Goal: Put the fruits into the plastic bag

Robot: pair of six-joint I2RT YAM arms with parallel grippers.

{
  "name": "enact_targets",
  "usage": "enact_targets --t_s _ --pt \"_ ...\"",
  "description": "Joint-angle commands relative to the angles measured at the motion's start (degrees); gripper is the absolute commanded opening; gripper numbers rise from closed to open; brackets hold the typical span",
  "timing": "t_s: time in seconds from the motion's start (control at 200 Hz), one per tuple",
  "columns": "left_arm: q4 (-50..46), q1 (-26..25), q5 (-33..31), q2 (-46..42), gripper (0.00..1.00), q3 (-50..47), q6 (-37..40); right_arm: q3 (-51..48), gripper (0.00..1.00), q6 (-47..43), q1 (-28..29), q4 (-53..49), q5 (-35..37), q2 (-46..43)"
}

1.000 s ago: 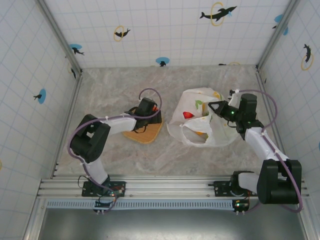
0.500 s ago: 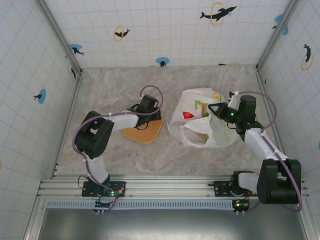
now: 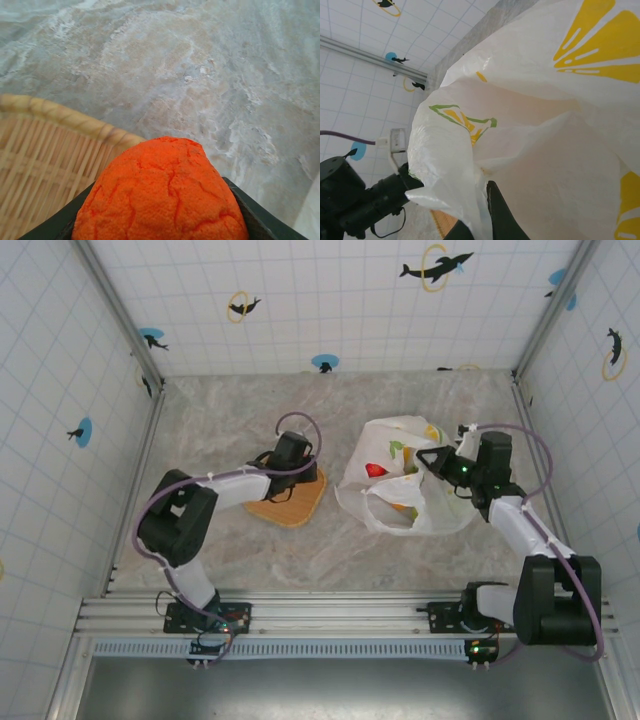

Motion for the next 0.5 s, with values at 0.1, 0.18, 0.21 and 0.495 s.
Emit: enact_targets --t_s 0.1,0.18,0.21,0.495 --pt "0.99 0.01 0.07 -7.4 0.55 -1.83 -0.36 -1.27 0.0 -0.28 0.01 2.12 -0.9 1.42" --pt "1.25 -0.8 0.86 -9.02 0.55 -1.92 -0.31 -1.36 0.0 -0.22 0.24 2.3 -0.82 1.41" --pt "1.47 -1.39 1.43 -9.29 0.55 -1.88 -0.37 -1.36 0.0 -0.18 0.28 2.32 -0.77 1.41" --pt "4.7 -11.83 6.7 -9.85 0.54 -0.86 1.89 -0.41 0.0 -0.58 0.46 1.45 -0.55 1.22"
